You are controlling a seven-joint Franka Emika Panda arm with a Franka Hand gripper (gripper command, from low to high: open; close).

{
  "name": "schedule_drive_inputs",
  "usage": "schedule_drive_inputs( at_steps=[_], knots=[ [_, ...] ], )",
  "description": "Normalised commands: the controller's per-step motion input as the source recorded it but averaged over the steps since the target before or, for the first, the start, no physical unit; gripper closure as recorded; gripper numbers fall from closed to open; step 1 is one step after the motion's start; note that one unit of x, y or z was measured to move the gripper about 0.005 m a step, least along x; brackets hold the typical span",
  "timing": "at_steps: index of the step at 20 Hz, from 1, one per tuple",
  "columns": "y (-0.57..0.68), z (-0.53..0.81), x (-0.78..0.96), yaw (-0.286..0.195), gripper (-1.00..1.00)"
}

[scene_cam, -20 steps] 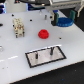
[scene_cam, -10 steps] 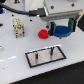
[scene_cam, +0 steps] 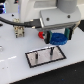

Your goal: Insert the blue gear onto the right peg, followed by the red gear

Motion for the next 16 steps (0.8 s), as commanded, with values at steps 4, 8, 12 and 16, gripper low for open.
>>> schedule_drive_inputs(
  at_steps=[4, 8, 12, 16],
  knots=[
    [-0.17, -0.07, 0.33, 0.0, 1.0],
    [-0.13, -0.11, 0.21, 0.0, 1.0],
    [-0.02, -0.16, 0.18, 0.0, 1.0],
    [0.03, -0.13, 0.18, 0.0, 1.0]
  ],
)
